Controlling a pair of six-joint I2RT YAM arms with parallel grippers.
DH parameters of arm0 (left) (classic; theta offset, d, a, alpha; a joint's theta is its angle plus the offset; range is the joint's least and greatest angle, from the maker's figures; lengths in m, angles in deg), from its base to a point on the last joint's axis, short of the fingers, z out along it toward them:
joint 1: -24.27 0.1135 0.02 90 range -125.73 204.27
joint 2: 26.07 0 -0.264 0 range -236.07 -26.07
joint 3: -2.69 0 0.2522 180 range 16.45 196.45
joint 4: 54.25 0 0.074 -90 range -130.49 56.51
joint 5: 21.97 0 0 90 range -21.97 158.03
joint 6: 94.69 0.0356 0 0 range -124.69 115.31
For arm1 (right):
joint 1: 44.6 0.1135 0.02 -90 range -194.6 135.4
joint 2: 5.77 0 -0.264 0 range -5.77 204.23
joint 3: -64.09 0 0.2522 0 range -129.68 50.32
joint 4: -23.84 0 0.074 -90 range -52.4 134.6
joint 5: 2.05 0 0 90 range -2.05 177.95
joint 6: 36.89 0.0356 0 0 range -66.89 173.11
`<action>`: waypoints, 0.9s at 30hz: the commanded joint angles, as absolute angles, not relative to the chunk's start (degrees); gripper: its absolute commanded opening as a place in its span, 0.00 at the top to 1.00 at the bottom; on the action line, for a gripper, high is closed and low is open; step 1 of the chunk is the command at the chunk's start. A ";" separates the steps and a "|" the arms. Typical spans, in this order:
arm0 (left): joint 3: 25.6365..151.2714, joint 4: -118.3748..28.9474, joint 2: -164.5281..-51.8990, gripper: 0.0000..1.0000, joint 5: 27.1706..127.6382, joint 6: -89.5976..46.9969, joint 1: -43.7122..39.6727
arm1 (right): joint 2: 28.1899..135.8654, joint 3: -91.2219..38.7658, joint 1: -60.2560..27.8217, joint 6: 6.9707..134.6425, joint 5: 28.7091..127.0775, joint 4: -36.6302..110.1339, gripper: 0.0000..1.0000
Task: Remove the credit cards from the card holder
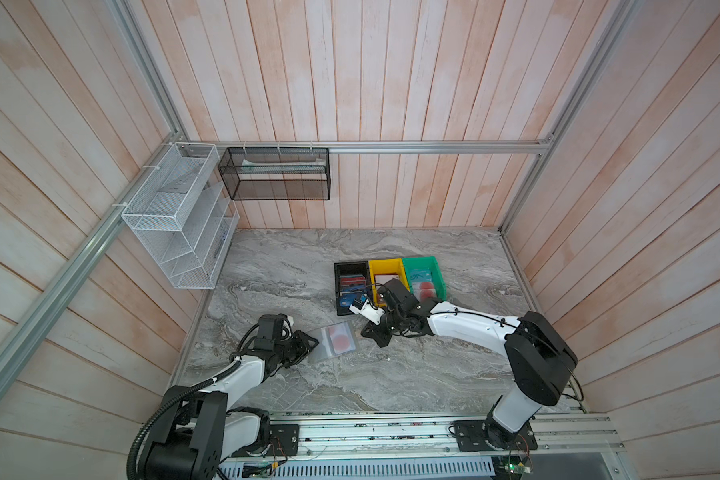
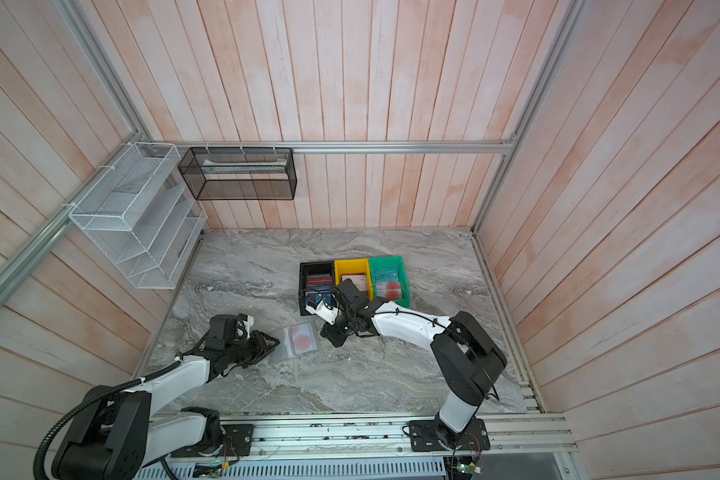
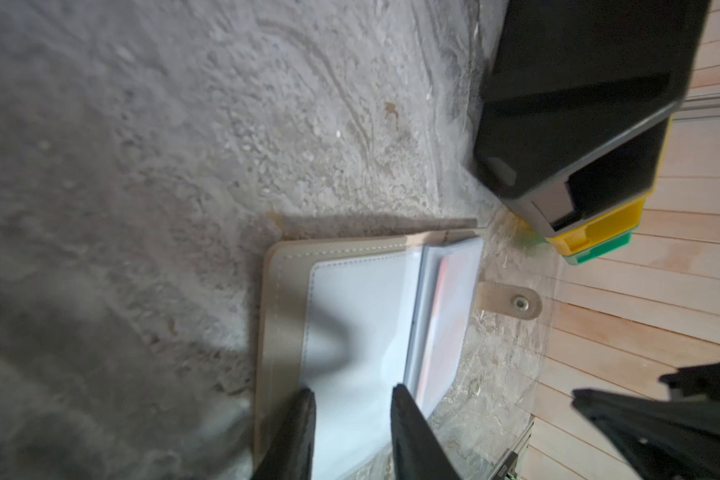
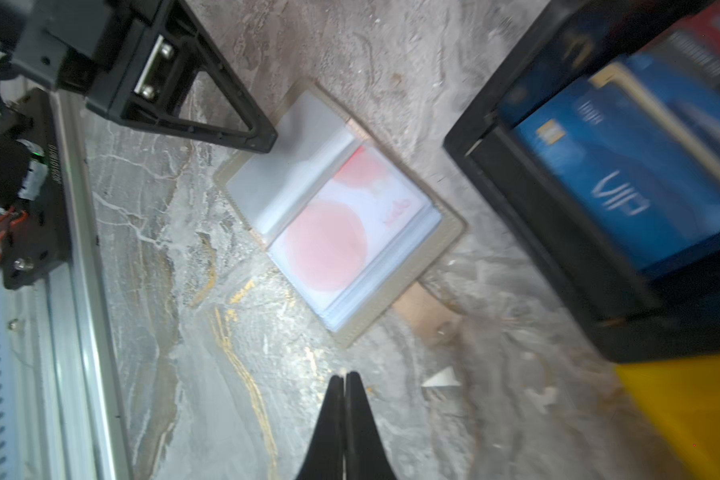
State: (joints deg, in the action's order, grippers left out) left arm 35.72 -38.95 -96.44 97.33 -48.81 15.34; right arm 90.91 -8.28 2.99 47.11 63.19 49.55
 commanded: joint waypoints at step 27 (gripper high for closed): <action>34.01 -42.77 -102.69 0.65 95.49 -46.71 14.19 | 104.95 -12.33 1.96 56.61 65.69 40.96 1.00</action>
State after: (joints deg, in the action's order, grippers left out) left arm 36.07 -45.47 -100.66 97.99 -47.87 14.36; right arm 103.13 -10.69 1.97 56.16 63.26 39.06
